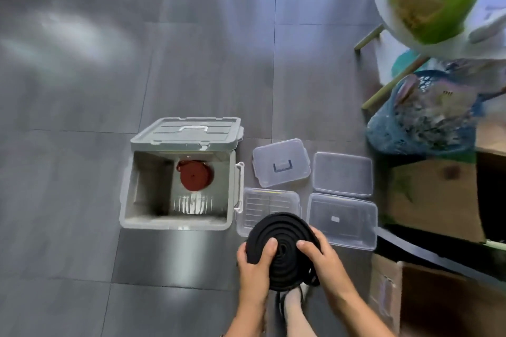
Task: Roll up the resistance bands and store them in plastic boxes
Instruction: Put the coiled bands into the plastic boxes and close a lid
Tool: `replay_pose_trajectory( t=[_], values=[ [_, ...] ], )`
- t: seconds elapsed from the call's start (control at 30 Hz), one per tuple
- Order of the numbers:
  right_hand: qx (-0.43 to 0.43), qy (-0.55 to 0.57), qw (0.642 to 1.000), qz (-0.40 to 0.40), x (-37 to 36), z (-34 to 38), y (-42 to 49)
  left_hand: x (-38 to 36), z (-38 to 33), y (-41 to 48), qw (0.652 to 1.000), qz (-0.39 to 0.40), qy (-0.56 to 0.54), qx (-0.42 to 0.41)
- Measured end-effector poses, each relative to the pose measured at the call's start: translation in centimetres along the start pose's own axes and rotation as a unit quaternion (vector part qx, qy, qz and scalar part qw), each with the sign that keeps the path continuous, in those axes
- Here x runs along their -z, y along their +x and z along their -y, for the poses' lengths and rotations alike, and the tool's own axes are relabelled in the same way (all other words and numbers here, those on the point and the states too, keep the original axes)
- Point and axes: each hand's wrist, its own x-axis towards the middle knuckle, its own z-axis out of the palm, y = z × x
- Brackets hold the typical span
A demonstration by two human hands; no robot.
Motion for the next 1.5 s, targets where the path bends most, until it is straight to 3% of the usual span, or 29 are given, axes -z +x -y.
replay_pose_trajectory(
  t=[0.27, 0.47, 0.67, 1.1, 1.27, 1.5],
  values=[
    [-0.019, -0.045, 0.999, 0.017, -1.2, -9.5, 21.3, -2.6, 8.6, 21.4, 0.997, -0.026, -0.059, 0.049],
    [-0.054, -0.072, 0.995, 0.039, -1.9, -15.7, 29.9, -2.2, 14.4, 30.1, 0.992, -0.06, -0.059, 0.09],
    [-0.058, -0.073, 0.995, 0.048, -2.5, -18.4, 33.5, -2.5, 16.0, 33.3, 0.989, -0.069, -0.091, 0.091],
    [-0.01, -0.103, 0.994, 0.028, -3.1, -20.9, 34.9, -0.3, 16.0, 35.9, 0.972, 0.051, -0.115, 0.2],
    [-0.03, -0.109, 0.994, -0.011, -2.9, -22.0, 33.6, -0.3, 15.3, 35.6, 0.99, 0.029, -0.023, 0.137],
    [0.007, -0.106, 0.994, -0.013, -3.0, -22.5, 33.7, -0.7, 16.2, 34.6, 0.997, 0.023, -0.037, 0.069]
  ],
)
